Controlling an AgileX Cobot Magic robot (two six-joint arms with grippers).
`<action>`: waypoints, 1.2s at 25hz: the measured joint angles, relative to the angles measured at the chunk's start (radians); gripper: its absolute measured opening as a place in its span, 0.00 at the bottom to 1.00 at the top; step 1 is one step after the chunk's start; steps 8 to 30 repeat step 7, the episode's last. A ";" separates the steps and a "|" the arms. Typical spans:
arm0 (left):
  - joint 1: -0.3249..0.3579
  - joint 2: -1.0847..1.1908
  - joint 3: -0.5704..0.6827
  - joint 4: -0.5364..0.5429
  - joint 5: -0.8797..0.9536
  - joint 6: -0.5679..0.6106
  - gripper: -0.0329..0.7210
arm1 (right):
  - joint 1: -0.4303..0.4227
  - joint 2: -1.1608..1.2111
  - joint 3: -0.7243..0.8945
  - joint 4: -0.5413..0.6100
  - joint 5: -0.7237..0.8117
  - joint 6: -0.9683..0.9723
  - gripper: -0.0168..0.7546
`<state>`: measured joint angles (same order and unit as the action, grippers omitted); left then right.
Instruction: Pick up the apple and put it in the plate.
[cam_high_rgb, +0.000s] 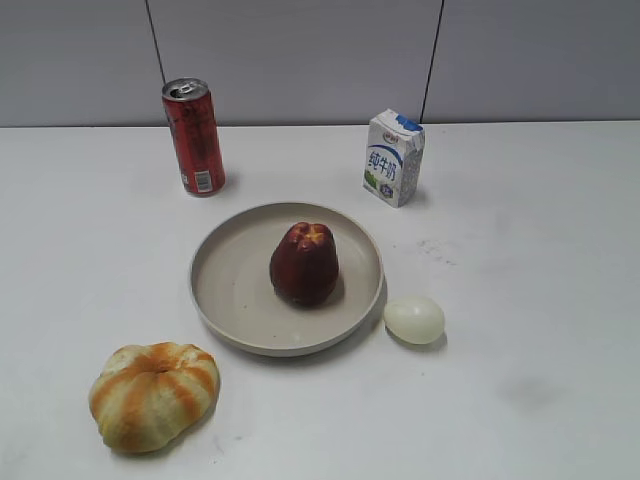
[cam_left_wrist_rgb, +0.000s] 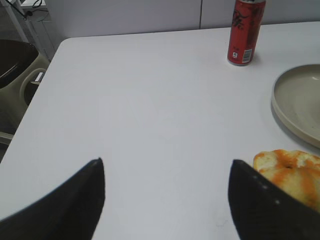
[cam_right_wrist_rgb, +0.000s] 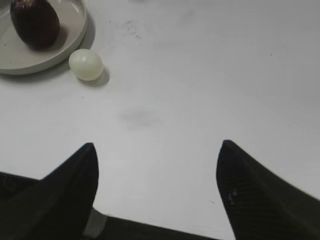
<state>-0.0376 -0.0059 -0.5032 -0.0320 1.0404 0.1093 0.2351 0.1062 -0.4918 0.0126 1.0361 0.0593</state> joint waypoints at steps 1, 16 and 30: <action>0.000 0.000 0.000 0.000 0.000 0.000 0.82 | -0.016 -0.026 0.000 0.000 0.000 0.000 0.78; 0.000 0.000 0.000 0.000 0.000 0.000 0.82 | -0.115 -0.112 0.000 0.000 0.002 0.000 0.78; 0.000 0.000 0.000 0.000 0.000 0.000 0.82 | -0.115 -0.112 0.000 0.000 0.002 0.000 0.78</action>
